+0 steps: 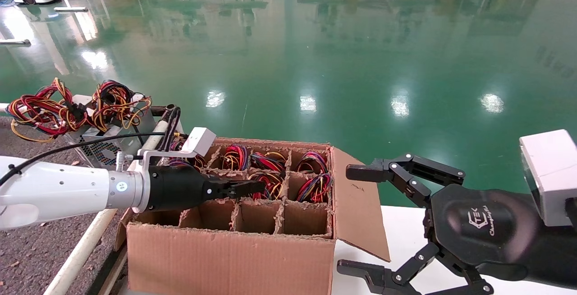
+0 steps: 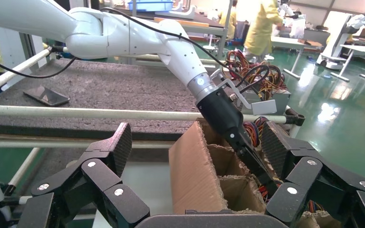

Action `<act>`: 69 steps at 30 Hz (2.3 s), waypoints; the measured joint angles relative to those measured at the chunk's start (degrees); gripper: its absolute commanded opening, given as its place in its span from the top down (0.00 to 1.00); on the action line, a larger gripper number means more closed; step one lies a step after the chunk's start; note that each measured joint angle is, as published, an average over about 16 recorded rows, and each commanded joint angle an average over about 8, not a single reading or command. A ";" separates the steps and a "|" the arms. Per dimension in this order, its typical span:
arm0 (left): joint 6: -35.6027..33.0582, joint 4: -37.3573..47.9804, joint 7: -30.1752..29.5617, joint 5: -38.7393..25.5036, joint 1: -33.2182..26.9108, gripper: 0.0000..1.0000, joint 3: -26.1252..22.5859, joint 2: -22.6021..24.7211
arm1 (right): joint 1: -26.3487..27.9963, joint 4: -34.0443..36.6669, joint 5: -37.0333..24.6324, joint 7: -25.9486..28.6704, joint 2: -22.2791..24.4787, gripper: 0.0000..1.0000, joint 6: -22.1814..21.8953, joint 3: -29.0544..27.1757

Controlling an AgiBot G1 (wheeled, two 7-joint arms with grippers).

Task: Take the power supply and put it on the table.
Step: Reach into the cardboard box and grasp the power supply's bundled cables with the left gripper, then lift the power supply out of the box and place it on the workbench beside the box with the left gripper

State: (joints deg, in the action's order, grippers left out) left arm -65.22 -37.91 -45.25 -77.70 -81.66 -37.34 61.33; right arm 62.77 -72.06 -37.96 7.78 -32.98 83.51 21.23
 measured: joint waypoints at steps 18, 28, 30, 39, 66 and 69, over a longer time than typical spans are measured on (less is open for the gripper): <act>-0.05 1.78 -0.51 1.84 -3.65 1.00 1.69 0.05 | 0.00 0.00 0.00 0.00 0.00 0.00 0.00 0.01; -1.31 1.12 -2.83 4.18 -7.14 1.00 3.40 -0.80 | 0.00 0.00 0.01 -0.01 0.00 0.00 0.00 0.01; -1.51 0.98 -3.38 4.71 -8.01 1.00 3.85 -1.12 | 0.00 0.00 0.01 -0.01 0.00 0.00 0.00 0.01; -2.50 0.61 -5.67 6.95 -12.34 1.00 5.92 -3.24 | 0.00 0.00 0.01 -0.01 0.01 0.00 -0.01 0.01; 9.21 16.22 10.95 6.39 -28.89 1.00 11.30 -4.66 | 0.01 0.00 0.02 -0.01 0.01 0.00 -0.01 0.02; 12.22 20.06 15.04 5.84 -31.19 1.00 11.63 -4.26 | 0.01 0.00 0.02 -0.01 0.01 0.00 -0.01 0.03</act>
State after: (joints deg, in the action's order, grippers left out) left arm -53.00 -17.86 -30.21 -71.86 -112.85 -25.71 57.06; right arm 62.77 -72.06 -37.95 7.77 -32.97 83.50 21.26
